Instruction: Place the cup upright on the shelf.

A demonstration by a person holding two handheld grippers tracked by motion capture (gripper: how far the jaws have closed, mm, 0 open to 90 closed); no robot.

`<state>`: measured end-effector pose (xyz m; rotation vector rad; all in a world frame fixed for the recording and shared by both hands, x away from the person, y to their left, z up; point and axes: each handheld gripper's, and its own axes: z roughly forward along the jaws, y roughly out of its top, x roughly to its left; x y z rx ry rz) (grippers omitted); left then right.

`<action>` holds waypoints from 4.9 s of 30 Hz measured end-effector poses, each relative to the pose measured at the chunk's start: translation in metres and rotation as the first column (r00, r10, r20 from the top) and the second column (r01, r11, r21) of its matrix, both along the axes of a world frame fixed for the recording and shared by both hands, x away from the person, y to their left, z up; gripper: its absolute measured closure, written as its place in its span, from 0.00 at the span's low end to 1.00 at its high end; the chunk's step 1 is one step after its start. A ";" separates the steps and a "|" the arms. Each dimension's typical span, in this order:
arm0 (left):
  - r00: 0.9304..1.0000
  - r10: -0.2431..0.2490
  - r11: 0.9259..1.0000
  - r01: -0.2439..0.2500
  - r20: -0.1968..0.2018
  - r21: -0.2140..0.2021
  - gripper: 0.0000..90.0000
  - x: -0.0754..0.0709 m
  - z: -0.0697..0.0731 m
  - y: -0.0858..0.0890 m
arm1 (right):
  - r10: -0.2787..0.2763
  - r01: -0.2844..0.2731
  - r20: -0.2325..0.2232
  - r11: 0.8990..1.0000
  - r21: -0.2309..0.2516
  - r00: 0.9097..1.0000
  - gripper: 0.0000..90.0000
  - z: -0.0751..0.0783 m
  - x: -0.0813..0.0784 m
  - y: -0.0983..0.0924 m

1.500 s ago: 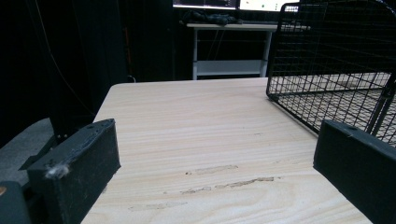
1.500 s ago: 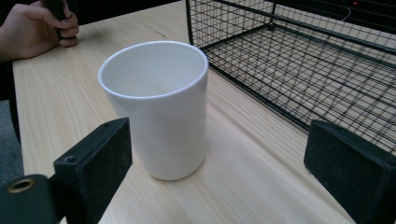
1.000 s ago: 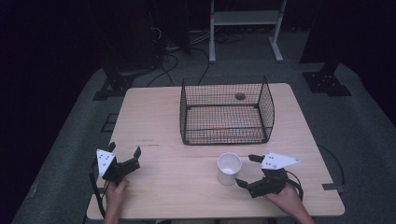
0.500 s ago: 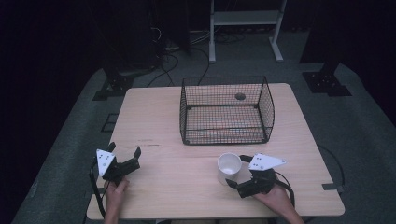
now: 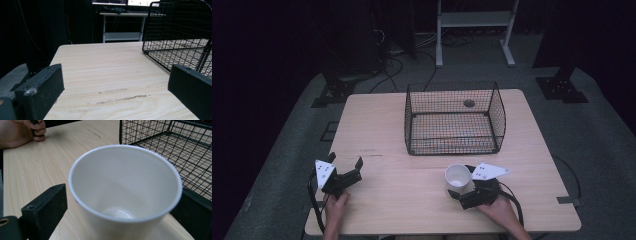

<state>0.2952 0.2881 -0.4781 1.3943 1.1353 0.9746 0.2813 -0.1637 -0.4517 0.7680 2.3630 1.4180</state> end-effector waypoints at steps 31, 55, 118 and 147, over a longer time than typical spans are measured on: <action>1.000 -0.001 1.000 0.001 0.000 -0.001 0.00 0.000 0.000 0.000 | 0.168 -0.163 -0.072 0.985 0.063 0.983 0.22 0.036 0.026 0.015; 1.000 -0.001 1.000 0.001 0.000 -0.008 0.00 0.000 0.000 0.001 | 0.198 -0.195 -0.053 0.978 0.068 0.979 0.21 0.097 0.079 0.021; 1.000 -0.009 1.000 0.009 0.003 -0.011 0.00 0.000 0.000 0.001 | 0.028 -0.035 -0.145 0.998 -0.043 0.989 0.21 0.100 0.229 0.037; 1.000 -0.007 1.000 0.007 0.002 -0.017 0.00 0.000 0.000 0.002 | -0.033 -0.004 -0.250 0.989 -0.146 0.968 0.21 0.058 0.257 0.038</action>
